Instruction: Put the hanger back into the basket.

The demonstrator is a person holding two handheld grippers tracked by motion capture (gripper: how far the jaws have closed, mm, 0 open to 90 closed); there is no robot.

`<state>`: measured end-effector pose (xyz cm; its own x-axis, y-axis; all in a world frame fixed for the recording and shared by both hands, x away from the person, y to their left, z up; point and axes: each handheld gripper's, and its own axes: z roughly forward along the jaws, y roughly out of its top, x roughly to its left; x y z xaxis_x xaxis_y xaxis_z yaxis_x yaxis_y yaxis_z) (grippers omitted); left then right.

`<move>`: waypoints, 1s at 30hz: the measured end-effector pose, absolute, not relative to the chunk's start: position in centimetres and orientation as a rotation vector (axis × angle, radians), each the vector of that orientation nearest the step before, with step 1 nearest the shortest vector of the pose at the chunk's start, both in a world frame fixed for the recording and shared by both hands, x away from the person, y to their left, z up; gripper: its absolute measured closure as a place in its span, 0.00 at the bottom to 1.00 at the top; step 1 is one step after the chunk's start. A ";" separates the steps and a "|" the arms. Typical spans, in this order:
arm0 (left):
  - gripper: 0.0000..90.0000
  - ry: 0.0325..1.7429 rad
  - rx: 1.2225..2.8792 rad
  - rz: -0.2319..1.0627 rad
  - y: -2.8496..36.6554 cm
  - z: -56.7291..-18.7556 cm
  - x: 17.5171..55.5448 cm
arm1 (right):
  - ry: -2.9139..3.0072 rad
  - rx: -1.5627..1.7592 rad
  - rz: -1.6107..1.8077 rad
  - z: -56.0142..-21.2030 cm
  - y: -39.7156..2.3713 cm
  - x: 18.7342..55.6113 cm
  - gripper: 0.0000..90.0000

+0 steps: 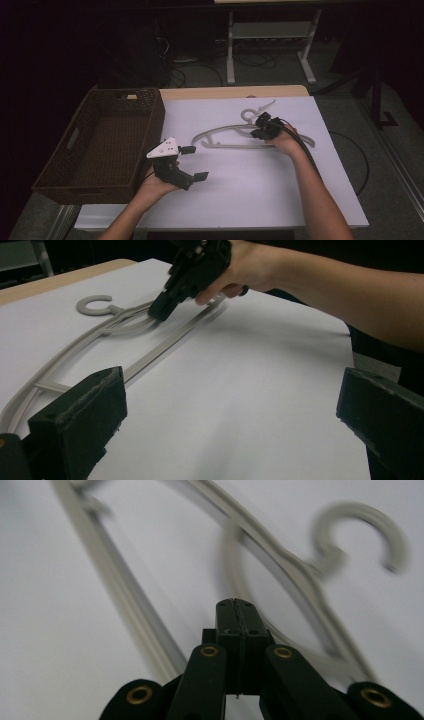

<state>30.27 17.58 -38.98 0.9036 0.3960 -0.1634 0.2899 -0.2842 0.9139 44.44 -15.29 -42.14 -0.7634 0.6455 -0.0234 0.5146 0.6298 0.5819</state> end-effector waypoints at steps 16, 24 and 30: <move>0.00 0.501 1.882 0.112 17.6 -38.9 30.2 | 2.772 0.753 0.858 -43.6 -9.0 44.3 0.99; 0.00 0.502 1.878 0.118 17.8 -38.8 30.1 | 2.900 0.557 0.875 -43.4 -7.3 41.2 0.99; 0.00 0.504 1.876 0.121 17.9 -38.7 30.0 | 2.944 0.440 0.852 -43.2 -6.8 38.5 0.99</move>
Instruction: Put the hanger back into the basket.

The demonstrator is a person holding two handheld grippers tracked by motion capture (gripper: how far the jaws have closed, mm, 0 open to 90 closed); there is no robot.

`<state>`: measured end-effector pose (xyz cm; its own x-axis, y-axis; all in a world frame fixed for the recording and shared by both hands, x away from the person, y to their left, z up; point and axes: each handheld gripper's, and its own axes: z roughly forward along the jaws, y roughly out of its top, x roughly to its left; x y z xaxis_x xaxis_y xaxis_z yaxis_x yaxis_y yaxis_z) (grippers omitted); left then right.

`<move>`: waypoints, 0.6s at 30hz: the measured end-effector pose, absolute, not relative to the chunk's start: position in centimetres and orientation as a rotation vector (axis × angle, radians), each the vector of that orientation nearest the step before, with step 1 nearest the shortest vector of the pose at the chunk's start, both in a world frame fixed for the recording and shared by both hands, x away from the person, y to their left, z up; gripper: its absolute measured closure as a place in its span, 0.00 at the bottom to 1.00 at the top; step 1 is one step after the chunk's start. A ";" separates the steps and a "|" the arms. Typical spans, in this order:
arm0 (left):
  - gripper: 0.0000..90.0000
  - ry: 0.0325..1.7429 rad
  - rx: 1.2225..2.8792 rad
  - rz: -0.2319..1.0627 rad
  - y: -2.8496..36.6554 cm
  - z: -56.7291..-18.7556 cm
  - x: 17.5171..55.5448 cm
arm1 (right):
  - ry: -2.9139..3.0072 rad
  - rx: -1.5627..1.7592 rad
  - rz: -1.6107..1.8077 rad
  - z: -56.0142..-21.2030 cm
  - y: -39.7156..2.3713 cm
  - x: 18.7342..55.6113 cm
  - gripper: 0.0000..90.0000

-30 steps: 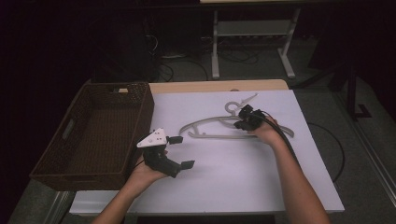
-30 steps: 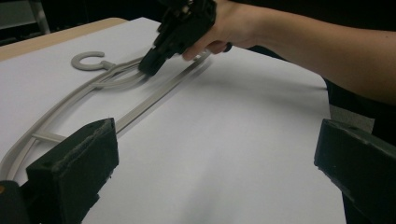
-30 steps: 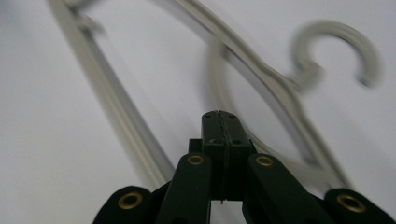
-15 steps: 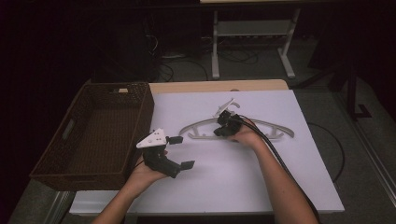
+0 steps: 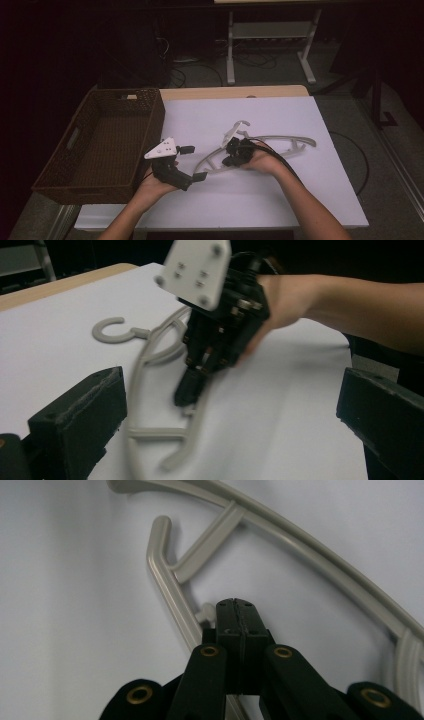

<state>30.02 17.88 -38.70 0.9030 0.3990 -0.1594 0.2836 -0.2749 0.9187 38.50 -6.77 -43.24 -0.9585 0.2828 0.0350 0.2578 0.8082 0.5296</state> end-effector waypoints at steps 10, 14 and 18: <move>0.00 0.508 1.893 0.128 17.7 -38.8 30.1 | 2.910 0.397 0.913 -42.4 -7.6 35.6 0.99; 0.00 0.521 1.896 0.126 17.4 -39.0 30.5 | 2.824 0.460 0.975 -41.6 -9.0 35.3 0.92; 0.00 0.531 1.904 0.126 17.0 -39.1 31.0 | 2.718 0.617 1.080 -40.3 -11.5 34.6 0.70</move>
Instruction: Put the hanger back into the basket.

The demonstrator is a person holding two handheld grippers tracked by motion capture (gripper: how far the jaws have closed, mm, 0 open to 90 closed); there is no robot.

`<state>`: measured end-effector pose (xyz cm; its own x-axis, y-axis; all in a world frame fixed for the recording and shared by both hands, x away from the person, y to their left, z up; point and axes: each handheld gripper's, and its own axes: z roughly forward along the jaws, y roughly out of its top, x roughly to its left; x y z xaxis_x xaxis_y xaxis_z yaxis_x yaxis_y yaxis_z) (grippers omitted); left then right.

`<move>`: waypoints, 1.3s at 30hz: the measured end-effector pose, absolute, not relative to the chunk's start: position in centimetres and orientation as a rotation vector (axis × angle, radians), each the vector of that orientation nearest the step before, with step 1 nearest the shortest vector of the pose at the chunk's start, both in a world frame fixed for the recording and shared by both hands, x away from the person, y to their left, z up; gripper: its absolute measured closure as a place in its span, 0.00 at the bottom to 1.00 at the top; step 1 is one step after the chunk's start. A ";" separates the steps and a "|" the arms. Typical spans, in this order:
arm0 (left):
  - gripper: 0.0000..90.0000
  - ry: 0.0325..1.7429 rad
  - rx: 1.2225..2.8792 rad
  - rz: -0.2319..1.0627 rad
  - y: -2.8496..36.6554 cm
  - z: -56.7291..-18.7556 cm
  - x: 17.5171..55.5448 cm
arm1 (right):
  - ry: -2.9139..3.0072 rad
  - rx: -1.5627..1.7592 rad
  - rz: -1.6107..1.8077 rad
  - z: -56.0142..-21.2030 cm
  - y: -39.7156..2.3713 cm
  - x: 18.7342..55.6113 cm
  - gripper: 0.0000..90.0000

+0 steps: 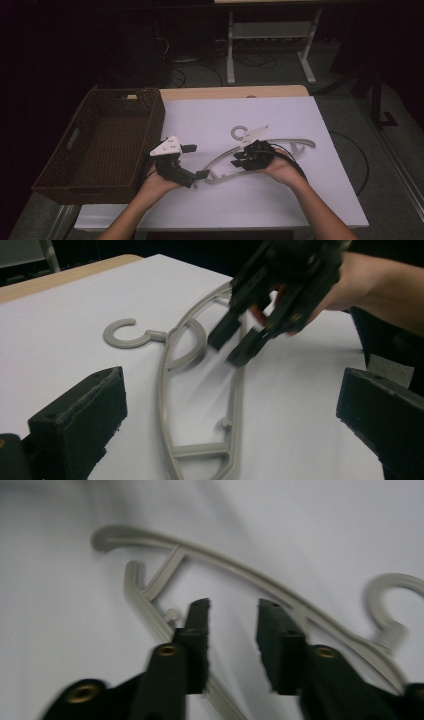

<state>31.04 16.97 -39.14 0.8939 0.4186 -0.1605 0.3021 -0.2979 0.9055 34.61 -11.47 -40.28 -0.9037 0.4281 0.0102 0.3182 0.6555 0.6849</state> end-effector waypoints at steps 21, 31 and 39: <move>0.00 0.547 1.998 0.126 12.8 -41.4 36.3 | 2.544 0.996 1.031 -42.6 -17.8 32.9 0.99; 0.00 0.557 2.019 0.118 11.8 -42.2 37.8 | 2.576 1.004 0.983 -43.4 -17.6 33.2 0.99; 0.00 0.568 2.022 0.118 11.7 -42.3 38.2 | 2.603 1.009 0.963 -43.8 -17.6 33.2 0.99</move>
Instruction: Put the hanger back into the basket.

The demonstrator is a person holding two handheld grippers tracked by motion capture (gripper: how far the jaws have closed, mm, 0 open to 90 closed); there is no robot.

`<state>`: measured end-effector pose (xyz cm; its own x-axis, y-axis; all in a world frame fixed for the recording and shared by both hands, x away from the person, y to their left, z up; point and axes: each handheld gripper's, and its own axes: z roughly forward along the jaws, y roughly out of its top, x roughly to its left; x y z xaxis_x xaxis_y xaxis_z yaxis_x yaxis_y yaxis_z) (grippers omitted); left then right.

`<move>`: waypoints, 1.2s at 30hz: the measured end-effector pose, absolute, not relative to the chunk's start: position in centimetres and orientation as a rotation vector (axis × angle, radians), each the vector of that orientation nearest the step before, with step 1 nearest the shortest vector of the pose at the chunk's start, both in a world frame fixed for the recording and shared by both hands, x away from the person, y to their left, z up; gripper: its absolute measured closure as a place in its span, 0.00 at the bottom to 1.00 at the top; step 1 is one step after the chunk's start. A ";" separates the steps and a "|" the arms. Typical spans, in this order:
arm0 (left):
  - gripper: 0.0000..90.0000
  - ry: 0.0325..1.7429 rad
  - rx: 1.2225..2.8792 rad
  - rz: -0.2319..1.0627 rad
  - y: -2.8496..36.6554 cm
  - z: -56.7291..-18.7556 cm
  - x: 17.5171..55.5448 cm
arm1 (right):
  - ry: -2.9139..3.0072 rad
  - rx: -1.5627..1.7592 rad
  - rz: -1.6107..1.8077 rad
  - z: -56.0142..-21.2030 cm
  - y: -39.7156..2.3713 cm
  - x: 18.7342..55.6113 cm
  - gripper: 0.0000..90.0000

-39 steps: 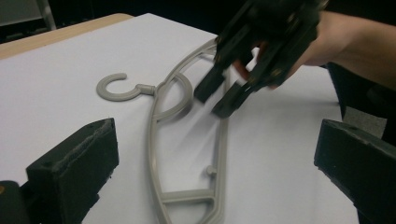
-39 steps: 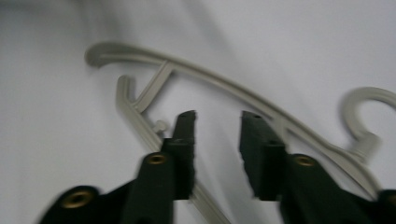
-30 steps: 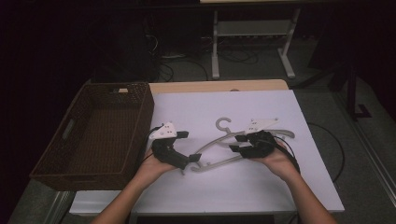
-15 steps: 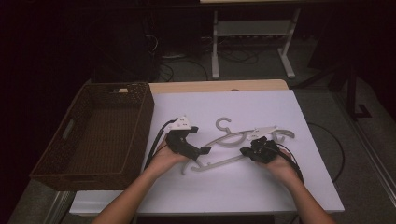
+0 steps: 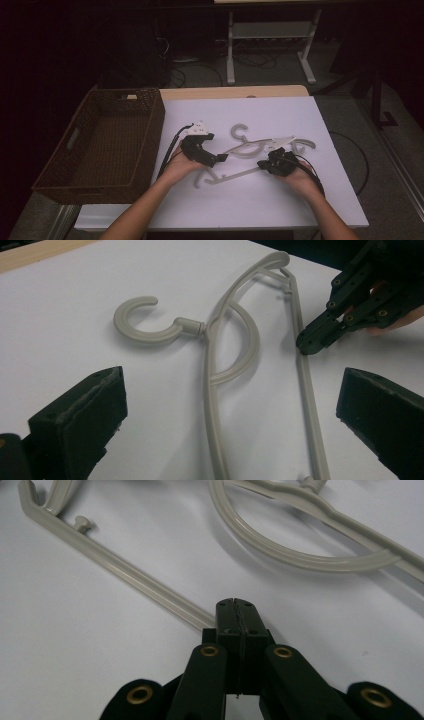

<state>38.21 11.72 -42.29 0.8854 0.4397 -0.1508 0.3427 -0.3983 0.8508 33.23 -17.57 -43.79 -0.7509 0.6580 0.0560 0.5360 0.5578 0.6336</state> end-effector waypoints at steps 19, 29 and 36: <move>0.39 0.540 2.201 0.020 9.3 -45.0 40.2 | 2.613 1.014 0.959 -43.9 -17.6 33.3 1.00; 0.66 0.546 2.225 -0.031 8.5 -45.2 40.7 | 2.614 1.018 0.964 -44.0 -17.7 33.3 1.00; 0.81 0.573 2.231 -0.043 8.5 -45.1 40.8 | 2.615 1.016 0.962 -44.0 -17.7 33.3 1.00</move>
<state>40.80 8.48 -45.05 0.8961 0.3881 -0.2152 0.4161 -0.5662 0.7116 33.26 -17.67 -43.97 -0.7516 0.6563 0.0664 0.5429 0.5582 0.6274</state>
